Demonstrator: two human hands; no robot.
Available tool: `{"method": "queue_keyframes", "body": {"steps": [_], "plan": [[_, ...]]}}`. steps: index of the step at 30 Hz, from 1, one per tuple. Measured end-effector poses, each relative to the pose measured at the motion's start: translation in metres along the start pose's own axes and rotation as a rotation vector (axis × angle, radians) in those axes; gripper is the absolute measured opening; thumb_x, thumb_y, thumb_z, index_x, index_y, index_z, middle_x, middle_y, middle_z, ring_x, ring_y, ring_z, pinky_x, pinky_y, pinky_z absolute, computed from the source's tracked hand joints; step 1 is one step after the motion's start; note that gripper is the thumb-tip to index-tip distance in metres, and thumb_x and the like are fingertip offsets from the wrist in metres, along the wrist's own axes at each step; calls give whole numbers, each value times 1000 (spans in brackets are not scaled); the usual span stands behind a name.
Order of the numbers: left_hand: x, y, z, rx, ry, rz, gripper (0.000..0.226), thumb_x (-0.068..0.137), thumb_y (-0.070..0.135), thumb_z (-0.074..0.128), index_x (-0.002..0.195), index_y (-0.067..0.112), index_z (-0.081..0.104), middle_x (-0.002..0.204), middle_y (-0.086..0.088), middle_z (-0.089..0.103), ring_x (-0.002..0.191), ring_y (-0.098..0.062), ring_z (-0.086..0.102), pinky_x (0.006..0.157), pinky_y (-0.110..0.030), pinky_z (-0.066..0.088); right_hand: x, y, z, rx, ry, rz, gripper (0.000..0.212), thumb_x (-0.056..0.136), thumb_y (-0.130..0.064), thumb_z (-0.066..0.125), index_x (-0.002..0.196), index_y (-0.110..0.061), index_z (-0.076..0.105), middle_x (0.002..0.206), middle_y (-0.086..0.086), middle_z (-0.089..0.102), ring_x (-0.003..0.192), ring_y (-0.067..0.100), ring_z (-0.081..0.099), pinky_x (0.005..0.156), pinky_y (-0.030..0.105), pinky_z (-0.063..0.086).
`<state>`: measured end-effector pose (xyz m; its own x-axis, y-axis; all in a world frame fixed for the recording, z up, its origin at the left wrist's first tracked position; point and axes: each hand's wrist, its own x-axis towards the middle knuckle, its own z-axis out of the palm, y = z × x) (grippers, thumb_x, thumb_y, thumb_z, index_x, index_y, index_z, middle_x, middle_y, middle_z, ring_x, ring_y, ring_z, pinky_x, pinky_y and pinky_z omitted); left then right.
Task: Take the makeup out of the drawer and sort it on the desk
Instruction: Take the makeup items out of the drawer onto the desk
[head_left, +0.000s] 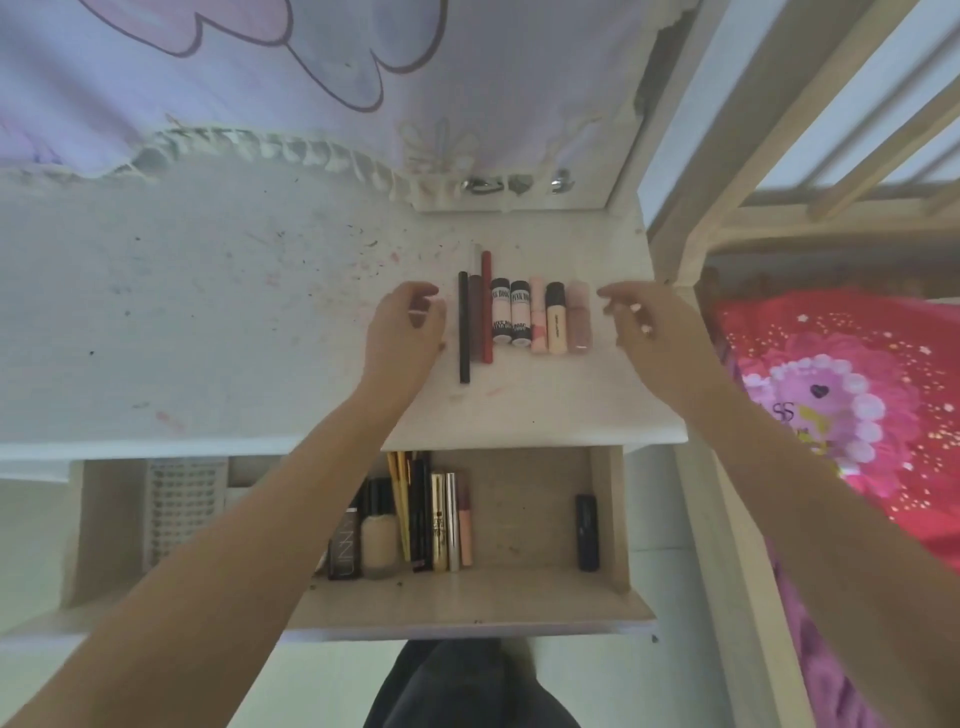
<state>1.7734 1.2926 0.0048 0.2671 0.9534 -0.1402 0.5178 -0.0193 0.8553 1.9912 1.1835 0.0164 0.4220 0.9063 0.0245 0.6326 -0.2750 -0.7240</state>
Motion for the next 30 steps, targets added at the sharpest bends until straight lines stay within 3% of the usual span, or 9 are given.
{"method": "queue_keyframes", "body": {"steps": [5,8,11,14,16,19,22,26,30], "plan": [[-116,-42,-10,-4,-74,68,15,95,9,48,97,22,55,77,8,57,64,-7,54,59,-22,46,-120,6,21,-268,-438,-88,18,93,-13,47,95,-14,65,84,1,64,68,8,57,67,16,41],[-143,-74,9,339,-344,113,21,97,15,45,114,20,57,96,8,60,88,-9,60,71,-20,42,-149,44,58,-701,-592,-290,14,69,-22,61,76,-12,67,74,7,62,68,27,63,81,35,41],[-131,-97,33,711,-437,115,41,98,17,41,138,11,39,140,-5,39,130,-23,36,100,-33,35,-147,55,77,-1082,-682,-239,43,68,-23,72,104,-2,69,113,25,61,113,39,54,113,57,8],[-120,-116,53,971,-483,170,52,92,12,43,142,4,30,148,-15,23,135,-33,24,110,-42,25,-151,62,83,-1257,-672,-235,47,95,-23,40,139,-5,43,153,19,24,143,38,9,99,62,-30],[-124,-123,60,1056,-494,207,50,92,12,43,140,3,32,147,-16,24,134,-33,25,109,-43,24,-155,65,84,-1281,-662,-217,46,94,-24,43,136,-7,46,150,17,31,143,37,13,94,60,-36],[-134,-127,57,979,-408,290,44,89,6,46,133,2,42,139,-18,38,130,-34,35,109,-44,26,-159,65,83,-1142,-567,-255,34,73,-20,69,104,-6,66,108,18,63,117,35,51,105,56,-29],[-142,-127,47,838,-396,275,36,90,5,47,126,8,47,130,-12,49,122,-30,44,104,-38,34,-163,64,80,-948,-460,-350,33,49,-15,83,70,-13,58,56,4,56,61,26,61,116,51,3],[-154,-104,31,445,-477,35,29,97,15,46,126,20,47,115,5,59,104,-11,57,90,-24,47,-176,57,67,-652,-564,-329,36,66,-22,82,84,-20,51,71,-2,62,67,18,63,107,36,23],[-148,-54,4,212,-424,177,29,92,12,55,119,24,52,92,22,54,86,8,55,79,-10,45,-150,25,29,-202,-408,-47,11,92,-21,58,101,-15,59,95,-2,63,88,16,59,86,22,42]]}}
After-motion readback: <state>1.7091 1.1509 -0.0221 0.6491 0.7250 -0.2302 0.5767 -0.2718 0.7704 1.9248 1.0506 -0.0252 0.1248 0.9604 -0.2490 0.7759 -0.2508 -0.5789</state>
